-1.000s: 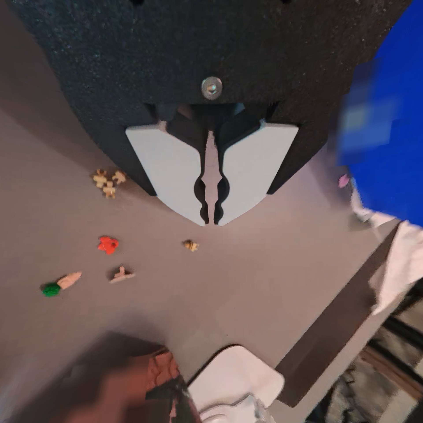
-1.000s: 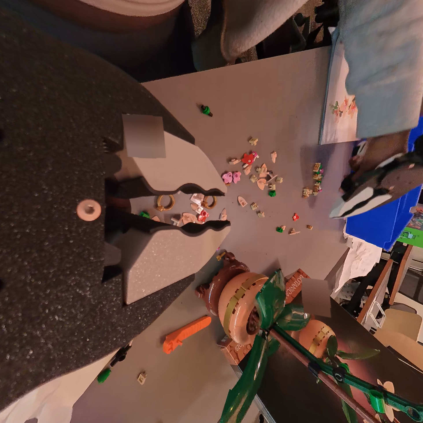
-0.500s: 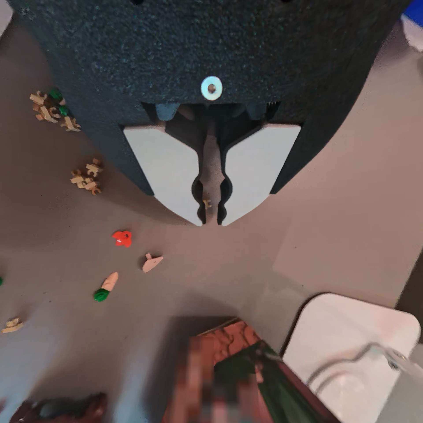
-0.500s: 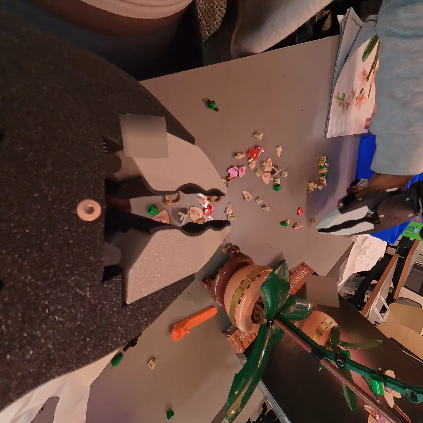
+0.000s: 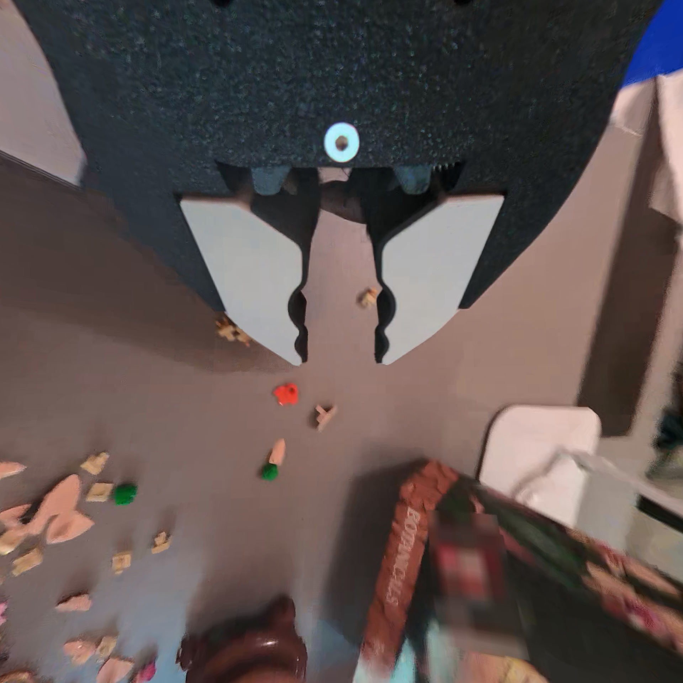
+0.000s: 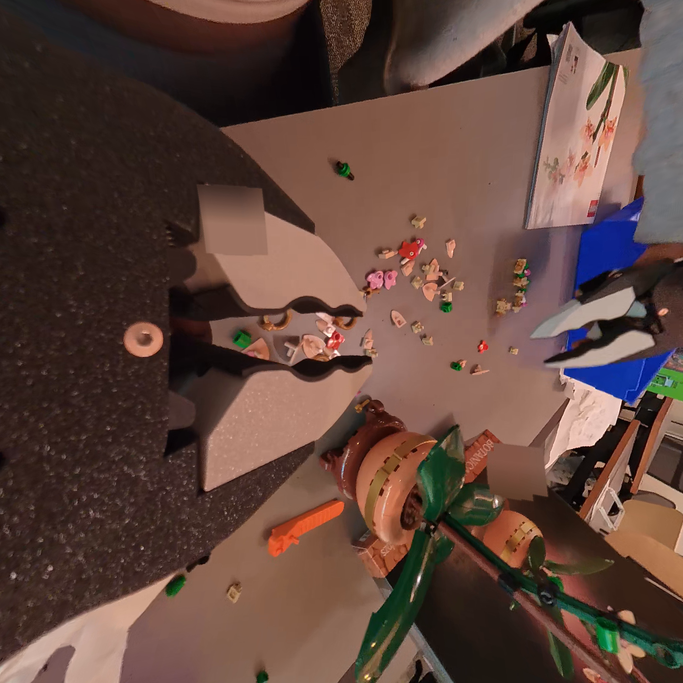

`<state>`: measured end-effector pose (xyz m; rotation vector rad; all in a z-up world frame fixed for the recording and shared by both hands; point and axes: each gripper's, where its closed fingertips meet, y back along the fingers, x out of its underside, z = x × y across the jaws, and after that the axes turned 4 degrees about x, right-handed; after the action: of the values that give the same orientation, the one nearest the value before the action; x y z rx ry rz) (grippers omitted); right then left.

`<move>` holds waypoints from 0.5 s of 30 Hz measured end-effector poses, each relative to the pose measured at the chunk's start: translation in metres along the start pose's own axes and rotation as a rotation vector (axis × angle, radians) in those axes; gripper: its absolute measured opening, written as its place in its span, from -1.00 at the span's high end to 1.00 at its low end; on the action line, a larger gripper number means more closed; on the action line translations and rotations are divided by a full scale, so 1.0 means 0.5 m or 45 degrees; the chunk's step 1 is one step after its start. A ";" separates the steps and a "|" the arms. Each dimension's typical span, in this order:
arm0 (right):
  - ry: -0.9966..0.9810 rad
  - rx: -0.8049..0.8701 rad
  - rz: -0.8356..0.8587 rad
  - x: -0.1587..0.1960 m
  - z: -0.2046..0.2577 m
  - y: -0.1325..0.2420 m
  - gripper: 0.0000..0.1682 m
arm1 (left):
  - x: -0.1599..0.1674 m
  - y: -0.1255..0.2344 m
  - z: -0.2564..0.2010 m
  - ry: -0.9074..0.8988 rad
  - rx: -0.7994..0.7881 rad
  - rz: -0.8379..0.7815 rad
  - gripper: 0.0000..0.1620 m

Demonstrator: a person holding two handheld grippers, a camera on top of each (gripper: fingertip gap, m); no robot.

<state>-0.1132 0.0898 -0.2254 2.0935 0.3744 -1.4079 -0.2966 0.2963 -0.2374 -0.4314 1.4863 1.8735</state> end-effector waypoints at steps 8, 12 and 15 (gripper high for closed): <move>-0.005 0.051 -0.005 -0.005 -0.006 0.016 0.76 | -0.027 -0.088 0.034 -0.533 -0.186 0.038 0.85; -0.045 0.065 -0.005 0.002 -0.011 0.025 0.76 | -0.024 -0.113 0.042 -0.828 -0.373 0.126 0.92; -0.038 0.063 -0.017 -0.004 -0.011 0.025 0.76 | -0.017 -0.134 0.024 -1.049 -0.435 0.204 0.93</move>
<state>-0.1033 0.0832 -0.2183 2.1104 0.3461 -1.4685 -0.2421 0.3119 -0.2763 0.3076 0.6663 2.0637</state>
